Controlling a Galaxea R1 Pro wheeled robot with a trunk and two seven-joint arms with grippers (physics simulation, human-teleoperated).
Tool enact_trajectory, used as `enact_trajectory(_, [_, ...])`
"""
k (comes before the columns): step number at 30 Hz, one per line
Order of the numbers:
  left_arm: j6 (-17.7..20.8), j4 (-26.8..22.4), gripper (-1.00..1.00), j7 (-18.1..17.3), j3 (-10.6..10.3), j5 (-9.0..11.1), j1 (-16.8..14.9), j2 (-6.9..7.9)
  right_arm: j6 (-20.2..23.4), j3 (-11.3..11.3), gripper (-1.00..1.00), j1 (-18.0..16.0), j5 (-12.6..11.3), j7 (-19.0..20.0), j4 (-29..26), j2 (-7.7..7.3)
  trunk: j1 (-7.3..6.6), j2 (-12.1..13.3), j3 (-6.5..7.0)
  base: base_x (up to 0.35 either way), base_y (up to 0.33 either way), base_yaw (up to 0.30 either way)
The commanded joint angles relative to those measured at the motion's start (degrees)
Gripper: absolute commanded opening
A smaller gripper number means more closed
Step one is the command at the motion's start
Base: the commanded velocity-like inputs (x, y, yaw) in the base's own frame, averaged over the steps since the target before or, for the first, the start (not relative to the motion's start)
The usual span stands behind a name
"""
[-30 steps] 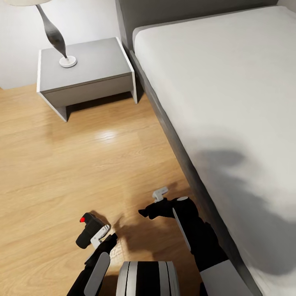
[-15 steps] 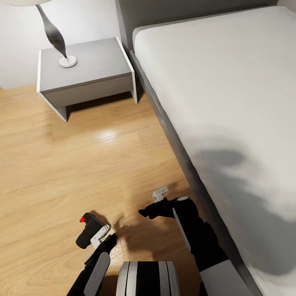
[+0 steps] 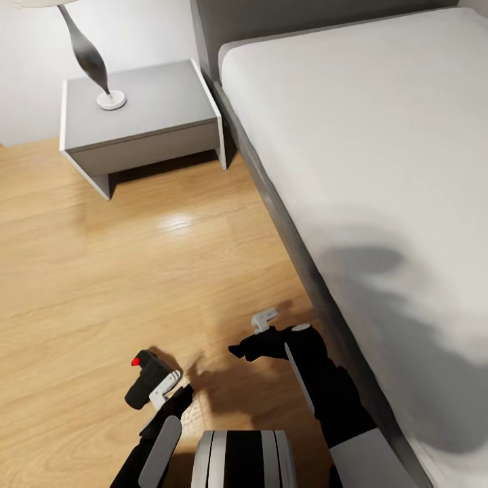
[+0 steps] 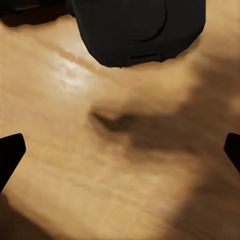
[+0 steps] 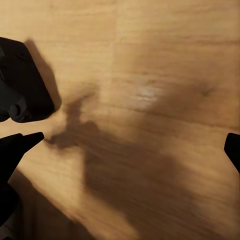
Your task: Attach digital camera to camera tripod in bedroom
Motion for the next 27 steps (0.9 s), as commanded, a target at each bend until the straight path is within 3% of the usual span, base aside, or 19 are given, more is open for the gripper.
enact_trajectory(1, [0.19,-0.1,1.0,0.36,-0.08,0.24,-0.01,0.02,0.15,-0.02,1.0,-0.02,0.59,0.49,-0.06,0.02,0.01,-0.03,-0.26,0.0,0.0,0.0])
enact_trajectory(9, [0.19,-0.1,1.0,0.36,-0.08,0.24,-0.01,0.02,0.02,-0.02,1.0,-0.02,0.57,0.53,-0.06,0.02,0.22,-0.14,-2.03,0.0,0.0,0.0])
enact_trajectory(27, [0.12,-0.1,1.0,0.06,-0.08,0.24,-0.01,0.02,-0.1,-0.02,1.0,-0.02,0.5,0.53,-0.14,0.02,0.22,-0.14,-2.03,0.0,0.0,0.0])
